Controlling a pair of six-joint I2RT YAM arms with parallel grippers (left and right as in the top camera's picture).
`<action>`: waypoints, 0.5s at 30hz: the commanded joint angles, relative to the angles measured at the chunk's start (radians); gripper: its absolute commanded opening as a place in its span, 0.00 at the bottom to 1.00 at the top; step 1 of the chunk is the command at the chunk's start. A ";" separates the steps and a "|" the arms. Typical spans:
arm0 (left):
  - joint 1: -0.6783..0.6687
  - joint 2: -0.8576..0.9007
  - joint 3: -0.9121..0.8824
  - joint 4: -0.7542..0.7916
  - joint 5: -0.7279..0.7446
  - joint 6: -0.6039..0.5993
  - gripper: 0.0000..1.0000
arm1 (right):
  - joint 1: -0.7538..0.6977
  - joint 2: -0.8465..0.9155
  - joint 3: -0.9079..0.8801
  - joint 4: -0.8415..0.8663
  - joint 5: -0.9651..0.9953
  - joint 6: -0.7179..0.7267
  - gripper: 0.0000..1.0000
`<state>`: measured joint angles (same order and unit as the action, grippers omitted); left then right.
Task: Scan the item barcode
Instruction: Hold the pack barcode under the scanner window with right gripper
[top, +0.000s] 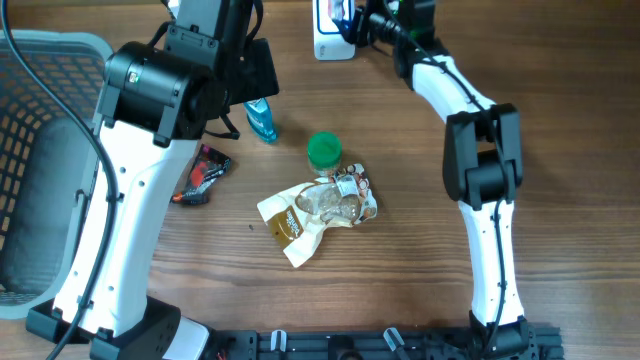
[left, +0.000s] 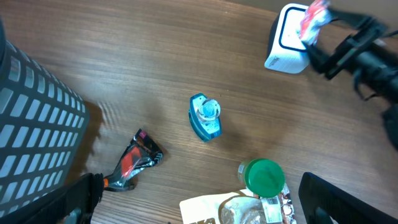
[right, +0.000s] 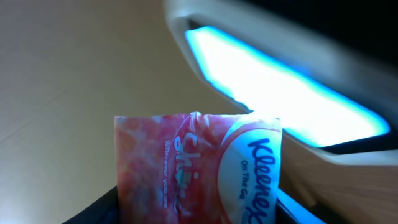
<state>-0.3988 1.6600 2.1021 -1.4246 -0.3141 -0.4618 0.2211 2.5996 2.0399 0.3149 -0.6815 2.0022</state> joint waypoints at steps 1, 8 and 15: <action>0.004 0.011 -0.004 0.000 0.010 -0.017 1.00 | 0.020 0.030 0.011 0.045 -0.024 0.069 0.58; 0.005 0.011 -0.004 -0.014 0.010 -0.017 1.00 | 0.016 0.030 0.011 0.066 -0.049 0.069 0.53; 0.005 0.011 -0.004 -0.027 0.010 -0.017 1.00 | -0.022 0.030 0.011 0.068 -0.114 0.069 0.53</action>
<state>-0.3988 1.6611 2.1021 -1.4509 -0.3115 -0.4686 0.2188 2.6156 2.0399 0.3756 -0.7517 2.0644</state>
